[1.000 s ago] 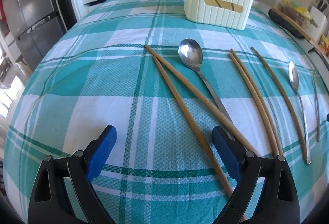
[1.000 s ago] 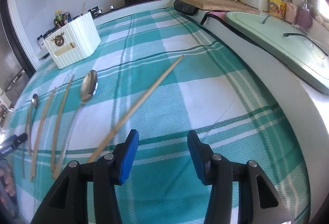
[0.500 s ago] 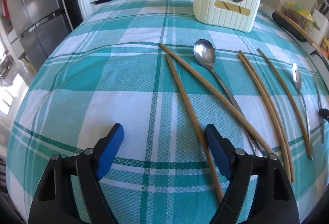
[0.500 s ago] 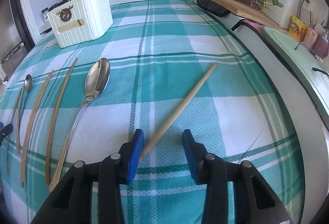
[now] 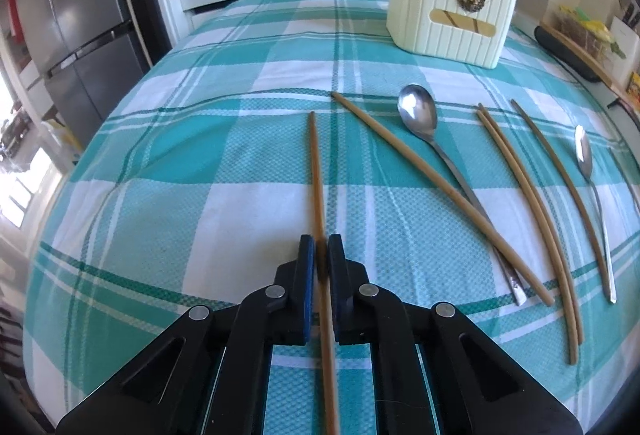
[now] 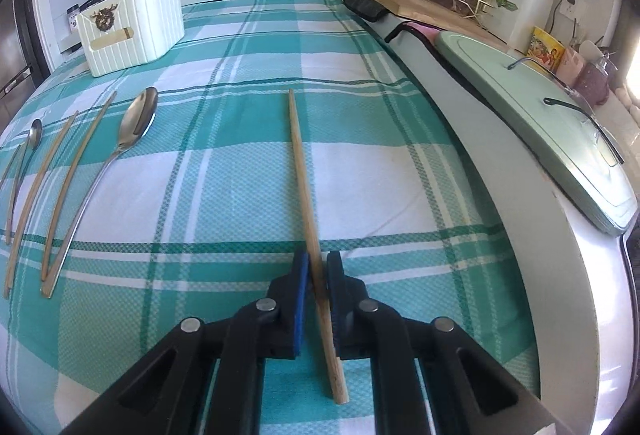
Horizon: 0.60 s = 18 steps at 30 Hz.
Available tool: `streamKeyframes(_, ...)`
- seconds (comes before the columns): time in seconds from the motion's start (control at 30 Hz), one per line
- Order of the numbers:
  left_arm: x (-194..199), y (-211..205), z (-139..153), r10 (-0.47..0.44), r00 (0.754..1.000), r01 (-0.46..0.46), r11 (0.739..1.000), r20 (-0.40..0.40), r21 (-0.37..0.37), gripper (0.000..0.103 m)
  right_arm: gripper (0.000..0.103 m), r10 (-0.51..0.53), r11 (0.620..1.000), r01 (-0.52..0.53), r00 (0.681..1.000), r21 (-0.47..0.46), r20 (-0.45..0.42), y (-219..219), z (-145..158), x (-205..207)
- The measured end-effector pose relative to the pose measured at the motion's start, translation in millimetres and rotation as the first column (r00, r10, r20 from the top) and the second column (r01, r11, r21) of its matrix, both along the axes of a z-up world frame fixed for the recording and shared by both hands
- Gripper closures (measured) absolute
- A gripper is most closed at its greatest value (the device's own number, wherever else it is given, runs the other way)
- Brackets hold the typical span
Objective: Organize utensils
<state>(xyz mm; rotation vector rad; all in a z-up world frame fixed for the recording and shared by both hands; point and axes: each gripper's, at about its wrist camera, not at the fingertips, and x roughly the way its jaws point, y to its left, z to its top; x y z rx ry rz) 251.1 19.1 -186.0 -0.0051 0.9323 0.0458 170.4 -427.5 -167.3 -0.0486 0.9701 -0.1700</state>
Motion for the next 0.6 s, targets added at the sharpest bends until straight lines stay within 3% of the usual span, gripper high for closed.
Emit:
streamKeyframes(0.2,5,25,-1,-0.007,1.000,0.007,0.999,-0.003,-0.035,0.093,0.092,-0.004,1.000,0.004,1.000,-0.001,0.017,-10,1,-1)
streamKeyframes(0.27,7,28,-2,-0.022,1.000,0.021,0.998,-0.005,-0.058,0.091,0.085,0.015,1.000,-0.016,1.000,0.023,0.022,-9,0,1)
streamKeyframes(0.33,8,28,-2,-0.036,0.999,0.036,0.998,-0.004,-0.053,0.080,0.066,0.031,0.999,-0.032,0.999,0.042,0.034,-8,-1,2)
streamKeyframes(0.37,9,27,-2,-0.040,0.999,0.040,0.998,-0.005,-0.041,0.062,0.058,0.033,0.998,-0.035,0.999,0.051,0.037,-8,-1,3)
streamKeyframes(0.4,10,26,-3,-0.037,0.999,0.036,0.999,-0.009,-0.022,0.040,0.058,0.036,0.998,-0.038,0.999,0.057,0.039,-7,-2,4)
streamKeyframes(0.47,11,26,-6,-0.016,1.000,0.016,1.000,-0.006,0.005,0.029,0.057,0.045,0.997,-0.048,0.998,0.057,0.047,-7,-3,6)
streamKeyframes(0.53,13,30,-7,-0.008,1.000,0.008,1.000,-0.005,-0.016,0.026,0.055,0.052,0.996,-0.056,0.997,0.070,0.053,-9,-4,8)
streamKeyframes(0.6,15,35,-8,0.008,1.000,-0.008,1.000,-0.012,-0.015,0.016,0.053,0.056,0.995,-0.061,0.997,0.084,0.054,-12,-4,9)
